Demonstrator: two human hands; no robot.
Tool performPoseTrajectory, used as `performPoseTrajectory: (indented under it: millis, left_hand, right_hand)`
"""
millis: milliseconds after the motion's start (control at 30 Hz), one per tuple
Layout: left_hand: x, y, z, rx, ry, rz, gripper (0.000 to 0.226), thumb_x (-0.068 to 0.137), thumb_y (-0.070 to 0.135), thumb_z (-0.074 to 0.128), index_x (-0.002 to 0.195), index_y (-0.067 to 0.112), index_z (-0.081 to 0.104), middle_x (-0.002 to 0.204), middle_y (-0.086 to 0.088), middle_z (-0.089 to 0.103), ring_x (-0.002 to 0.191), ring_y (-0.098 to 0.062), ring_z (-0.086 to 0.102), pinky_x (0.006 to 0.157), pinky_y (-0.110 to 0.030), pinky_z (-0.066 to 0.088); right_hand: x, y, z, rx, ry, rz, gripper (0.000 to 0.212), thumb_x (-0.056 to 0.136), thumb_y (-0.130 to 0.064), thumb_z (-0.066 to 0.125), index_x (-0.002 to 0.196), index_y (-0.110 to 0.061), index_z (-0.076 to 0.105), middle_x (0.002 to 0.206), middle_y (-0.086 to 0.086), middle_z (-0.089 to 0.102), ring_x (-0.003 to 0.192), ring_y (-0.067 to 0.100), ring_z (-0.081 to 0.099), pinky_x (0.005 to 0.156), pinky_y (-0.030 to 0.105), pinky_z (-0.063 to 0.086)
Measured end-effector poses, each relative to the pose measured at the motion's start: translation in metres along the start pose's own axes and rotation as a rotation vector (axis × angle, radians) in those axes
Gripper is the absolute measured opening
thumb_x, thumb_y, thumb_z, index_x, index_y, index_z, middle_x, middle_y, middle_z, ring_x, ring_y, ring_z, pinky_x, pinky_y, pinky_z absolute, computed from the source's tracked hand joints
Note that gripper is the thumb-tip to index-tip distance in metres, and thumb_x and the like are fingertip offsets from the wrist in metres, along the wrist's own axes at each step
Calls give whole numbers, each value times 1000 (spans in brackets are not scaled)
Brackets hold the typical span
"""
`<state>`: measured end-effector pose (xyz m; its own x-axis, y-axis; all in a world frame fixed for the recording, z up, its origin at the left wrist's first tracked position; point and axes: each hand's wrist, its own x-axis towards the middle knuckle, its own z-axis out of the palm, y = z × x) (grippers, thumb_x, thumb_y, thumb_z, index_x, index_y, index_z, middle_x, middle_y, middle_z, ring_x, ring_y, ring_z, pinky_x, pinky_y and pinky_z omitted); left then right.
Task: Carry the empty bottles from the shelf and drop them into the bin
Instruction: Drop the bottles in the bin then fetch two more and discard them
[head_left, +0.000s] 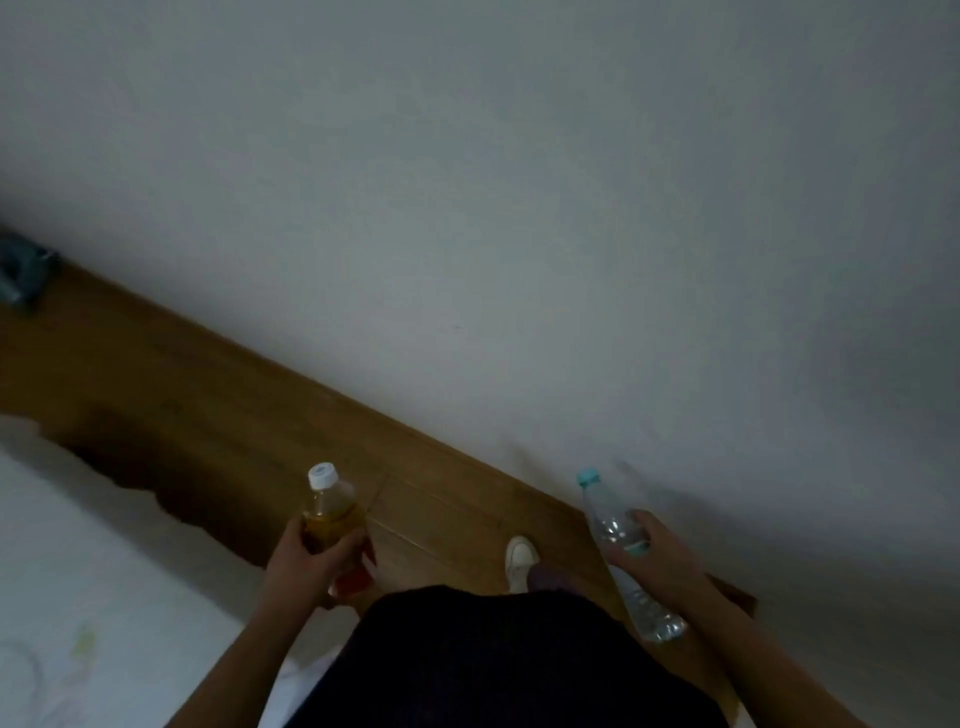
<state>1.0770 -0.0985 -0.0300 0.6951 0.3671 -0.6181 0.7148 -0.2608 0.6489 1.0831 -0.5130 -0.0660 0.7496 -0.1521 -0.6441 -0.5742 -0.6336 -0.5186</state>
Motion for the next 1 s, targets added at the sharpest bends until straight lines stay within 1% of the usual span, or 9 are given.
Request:
performPoseTrajectory:
  millis: [100,233,367,433,600,700,800,900,1000]
  left_hand:
    - [-14,-21,-18,-90,169,-82,53,78,27,82,123,18,56,108,-5,68,95,-24,65,83,-40,52]
    - [-32,-65,-40,-162,373,-244,50,76,28,84,116,11,59,99,-7,68,90,-27,65,83,-43,52]
    - [-42,-103,-59,-264,507,-377,44,78,23,83,111,10,57,97,-8,65,89,-28,63,77,-38,46]
    - [-39,-118,-69,-311,561,-417,43,79,24,82,112,8,58,97,-10,66,88,-28,63,77,-38,45]
    - [-8,-139,-105,-435,588,-482,54,73,28,86,115,6,61,102,-15,70,87,-28,66,76,-38,47]
    - [23,-135,-137,-472,573,-497,52,76,24,84,119,6,60,109,-16,70,94,-30,65,84,-42,49]
    - [62,-118,-176,-476,540,-448,54,78,26,83,121,9,56,111,-11,66,99,-29,63,88,-42,49]
    - [102,-96,-218,-469,522,-363,58,77,30,83,124,12,54,112,-7,65,102,-28,62,85,-40,50]
    - [139,-67,-257,-477,515,-291,50,78,27,82,116,18,52,106,-4,63,98,-24,61,82,-37,48]
  right_hand:
    - [41,-61,3,-70,-132,-117,74,76,-39,80,140,-21,46,121,2,60,102,19,61,87,31,48]
    - [78,-154,30,-188,-282,-279,72,80,-39,76,143,-27,42,127,1,59,101,17,61,82,29,49]
    - [103,-238,75,-292,-377,-429,74,80,-41,76,144,-26,42,127,0,59,103,17,62,89,35,54]
    - [110,-281,100,-325,-405,-494,74,80,-40,76,144,-26,41,127,1,59,105,19,62,90,34,53]
    - [132,-361,158,-410,-449,-581,75,80,-43,76,144,-27,40,131,1,59,109,20,62,94,37,53]
    - [142,-396,179,-439,-441,-565,76,80,-43,76,145,-25,41,129,2,59,107,20,62,94,36,52]
    - [151,-417,193,-451,-411,-549,74,80,-40,77,143,-21,43,125,3,61,104,20,62,88,31,49]
    - [161,-432,202,-443,-397,-493,73,79,-38,78,142,-20,44,121,3,60,103,21,61,87,30,47]
    - [169,-442,212,-450,-398,-430,75,80,-37,78,143,-20,42,118,2,57,102,21,61,85,30,47]
